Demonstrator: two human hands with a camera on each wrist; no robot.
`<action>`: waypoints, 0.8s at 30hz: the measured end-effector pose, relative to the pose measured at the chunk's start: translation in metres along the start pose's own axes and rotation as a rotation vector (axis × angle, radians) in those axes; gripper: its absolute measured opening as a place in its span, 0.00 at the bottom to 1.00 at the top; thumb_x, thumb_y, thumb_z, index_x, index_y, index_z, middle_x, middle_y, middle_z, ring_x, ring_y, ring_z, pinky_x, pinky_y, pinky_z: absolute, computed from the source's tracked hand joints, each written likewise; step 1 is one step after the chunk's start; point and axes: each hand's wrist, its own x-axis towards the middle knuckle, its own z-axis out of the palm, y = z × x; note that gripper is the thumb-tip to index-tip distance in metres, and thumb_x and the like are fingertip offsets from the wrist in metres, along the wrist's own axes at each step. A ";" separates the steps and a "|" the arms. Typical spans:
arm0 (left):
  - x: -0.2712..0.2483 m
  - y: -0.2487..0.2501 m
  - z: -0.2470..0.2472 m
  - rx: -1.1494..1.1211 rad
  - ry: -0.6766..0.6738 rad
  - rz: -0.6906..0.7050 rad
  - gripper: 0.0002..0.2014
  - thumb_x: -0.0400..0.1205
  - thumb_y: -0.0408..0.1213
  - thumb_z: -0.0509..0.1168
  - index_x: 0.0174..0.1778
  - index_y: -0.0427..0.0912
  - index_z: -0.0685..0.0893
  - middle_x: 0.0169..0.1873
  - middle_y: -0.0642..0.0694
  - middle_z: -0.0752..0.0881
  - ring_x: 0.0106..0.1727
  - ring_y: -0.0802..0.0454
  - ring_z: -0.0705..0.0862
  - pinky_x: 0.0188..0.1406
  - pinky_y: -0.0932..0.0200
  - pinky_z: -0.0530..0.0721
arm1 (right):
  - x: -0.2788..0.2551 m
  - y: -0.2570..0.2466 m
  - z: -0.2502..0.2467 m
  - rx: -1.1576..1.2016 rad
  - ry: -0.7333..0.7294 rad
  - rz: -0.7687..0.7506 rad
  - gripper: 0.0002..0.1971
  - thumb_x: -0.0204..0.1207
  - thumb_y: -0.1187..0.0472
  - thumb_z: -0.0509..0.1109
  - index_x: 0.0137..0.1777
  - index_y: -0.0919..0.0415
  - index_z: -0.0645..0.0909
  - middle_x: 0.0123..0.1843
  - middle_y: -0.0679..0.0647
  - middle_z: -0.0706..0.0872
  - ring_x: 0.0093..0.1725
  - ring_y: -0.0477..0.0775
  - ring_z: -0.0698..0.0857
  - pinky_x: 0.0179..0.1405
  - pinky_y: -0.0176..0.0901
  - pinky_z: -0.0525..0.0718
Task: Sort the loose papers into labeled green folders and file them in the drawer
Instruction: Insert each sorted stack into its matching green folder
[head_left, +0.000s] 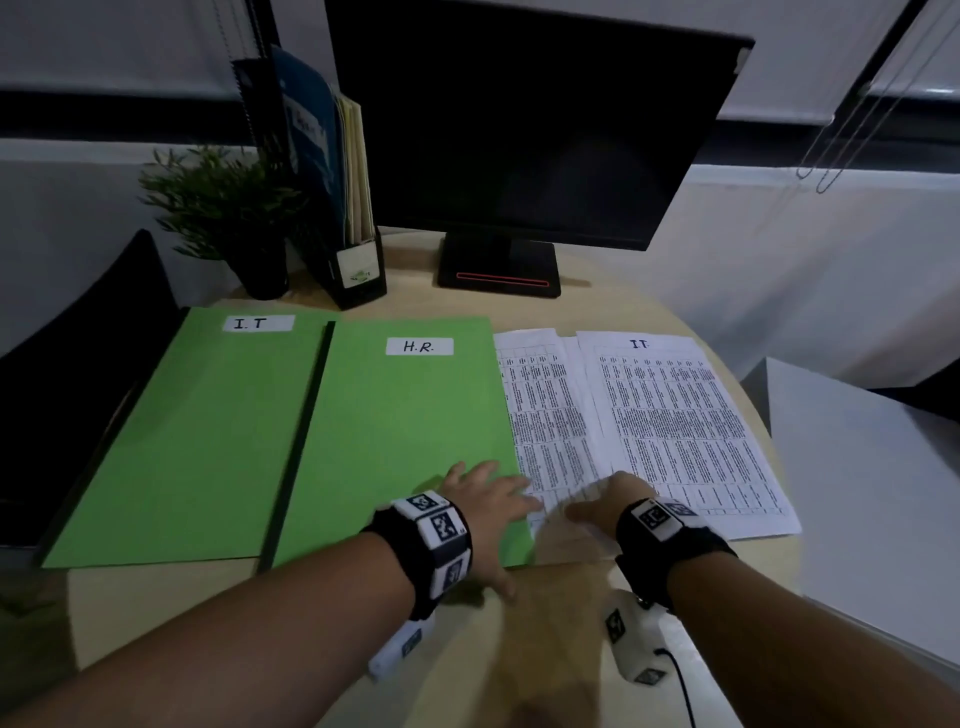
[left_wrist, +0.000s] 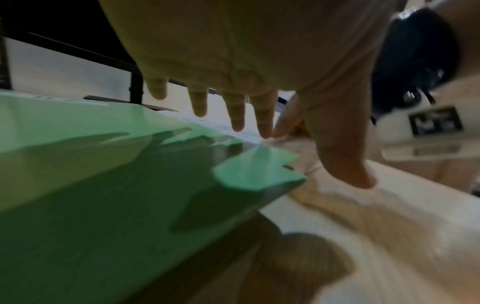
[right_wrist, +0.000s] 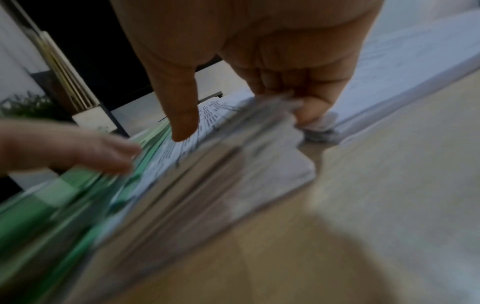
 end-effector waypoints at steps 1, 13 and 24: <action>0.005 0.003 0.006 0.063 -0.045 0.028 0.50 0.66 0.67 0.72 0.81 0.62 0.55 0.83 0.55 0.50 0.83 0.41 0.46 0.77 0.29 0.40 | 0.005 0.001 0.001 0.051 -0.017 -0.009 0.15 0.68 0.47 0.76 0.38 0.59 0.80 0.37 0.52 0.85 0.36 0.51 0.82 0.39 0.41 0.84; -0.002 -0.010 0.011 0.095 0.007 -0.045 0.33 0.68 0.63 0.70 0.67 0.55 0.73 0.64 0.54 0.71 0.69 0.43 0.63 0.66 0.45 0.71 | 0.004 -0.021 0.028 -0.195 0.106 -0.126 0.29 0.74 0.42 0.68 0.68 0.58 0.68 0.67 0.61 0.73 0.66 0.62 0.72 0.66 0.51 0.71; 0.006 -0.017 0.019 0.033 0.002 -0.073 0.31 0.66 0.61 0.70 0.64 0.56 0.75 0.61 0.56 0.74 0.67 0.42 0.66 0.61 0.45 0.78 | 0.002 -0.038 0.019 0.356 0.019 -0.008 0.32 0.71 0.51 0.76 0.68 0.63 0.65 0.49 0.56 0.79 0.42 0.54 0.80 0.35 0.38 0.77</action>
